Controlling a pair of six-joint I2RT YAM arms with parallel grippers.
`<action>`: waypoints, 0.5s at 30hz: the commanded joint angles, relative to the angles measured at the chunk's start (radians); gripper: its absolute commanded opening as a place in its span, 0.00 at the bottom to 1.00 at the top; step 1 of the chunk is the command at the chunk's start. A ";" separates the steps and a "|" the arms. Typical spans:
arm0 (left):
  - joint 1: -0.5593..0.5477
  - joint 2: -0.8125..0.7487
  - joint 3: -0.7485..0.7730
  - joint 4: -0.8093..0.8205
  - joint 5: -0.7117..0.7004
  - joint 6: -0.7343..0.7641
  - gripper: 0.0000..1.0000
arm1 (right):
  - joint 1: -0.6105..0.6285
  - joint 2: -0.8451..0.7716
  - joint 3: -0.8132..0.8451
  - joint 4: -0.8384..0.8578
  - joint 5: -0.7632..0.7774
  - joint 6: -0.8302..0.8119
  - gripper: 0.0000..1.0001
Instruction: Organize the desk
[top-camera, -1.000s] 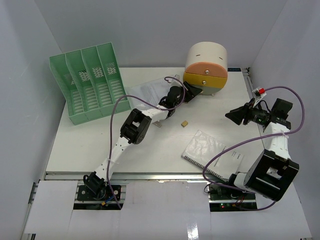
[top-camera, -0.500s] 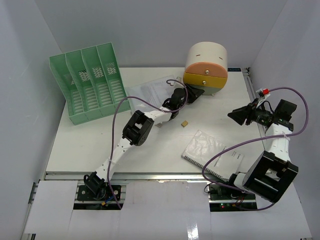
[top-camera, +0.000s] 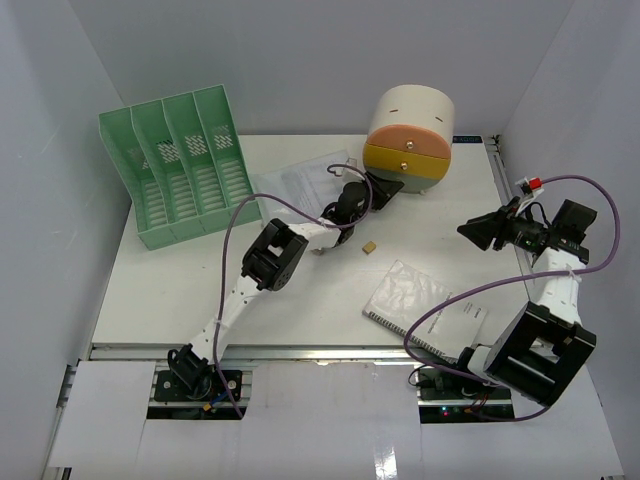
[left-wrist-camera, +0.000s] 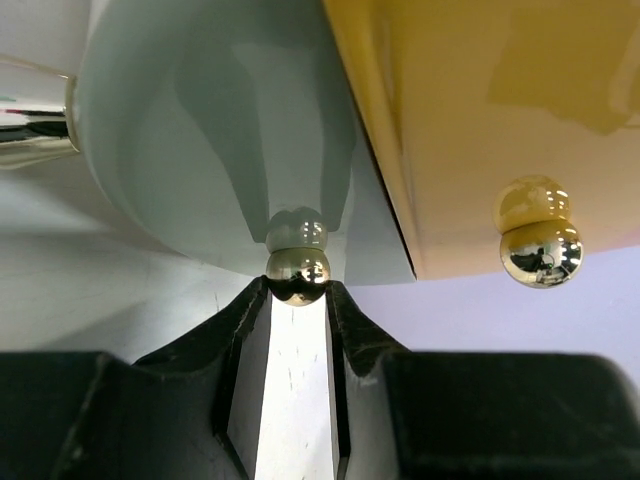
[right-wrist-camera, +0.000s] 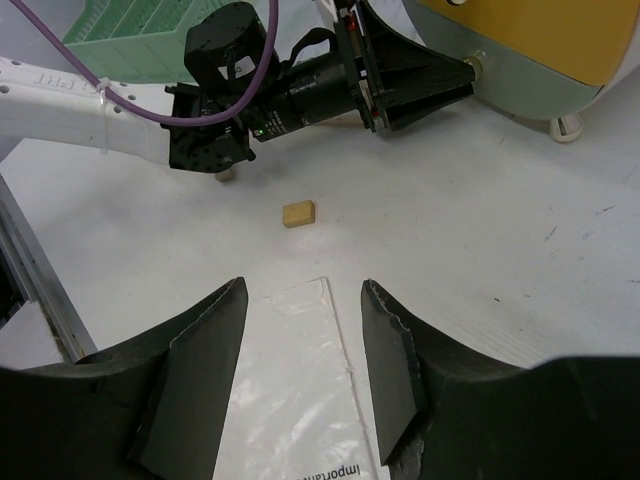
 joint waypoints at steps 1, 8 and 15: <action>0.003 -0.137 -0.177 0.041 0.015 0.047 0.17 | -0.005 -0.028 -0.014 0.029 -0.011 0.017 0.56; -0.010 -0.323 -0.498 0.194 0.095 0.101 0.15 | 0.006 -0.036 -0.031 0.045 0.017 0.023 0.56; -0.011 -0.423 -0.648 0.242 0.132 0.143 0.19 | 0.108 -0.053 -0.018 -0.029 0.104 -0.057 0.59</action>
